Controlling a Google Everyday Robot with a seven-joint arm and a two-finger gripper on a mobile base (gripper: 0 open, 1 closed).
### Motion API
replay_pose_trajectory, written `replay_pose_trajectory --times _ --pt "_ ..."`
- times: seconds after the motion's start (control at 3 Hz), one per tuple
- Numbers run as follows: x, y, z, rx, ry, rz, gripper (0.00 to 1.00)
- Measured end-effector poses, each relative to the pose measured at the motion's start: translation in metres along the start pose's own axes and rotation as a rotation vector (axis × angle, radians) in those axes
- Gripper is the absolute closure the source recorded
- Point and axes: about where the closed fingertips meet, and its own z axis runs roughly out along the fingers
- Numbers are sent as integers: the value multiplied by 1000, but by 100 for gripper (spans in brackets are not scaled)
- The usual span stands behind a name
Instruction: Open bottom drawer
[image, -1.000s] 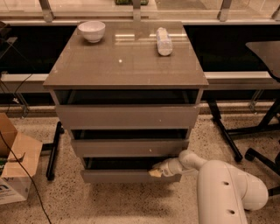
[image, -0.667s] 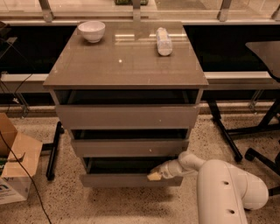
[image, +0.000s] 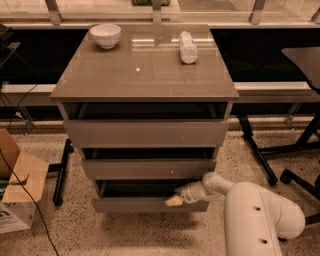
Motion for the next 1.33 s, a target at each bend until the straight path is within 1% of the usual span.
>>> replay_pose_trajectory --times 0.33,0.67,1.0,1.33 --pt "0 6 6 1 70 -39 0" --pt "14 10 11 -12 209 -77 0" --pt "49 19 21 -66 418 -125 18" --pt "49 21 18 -70 431 -128 41"
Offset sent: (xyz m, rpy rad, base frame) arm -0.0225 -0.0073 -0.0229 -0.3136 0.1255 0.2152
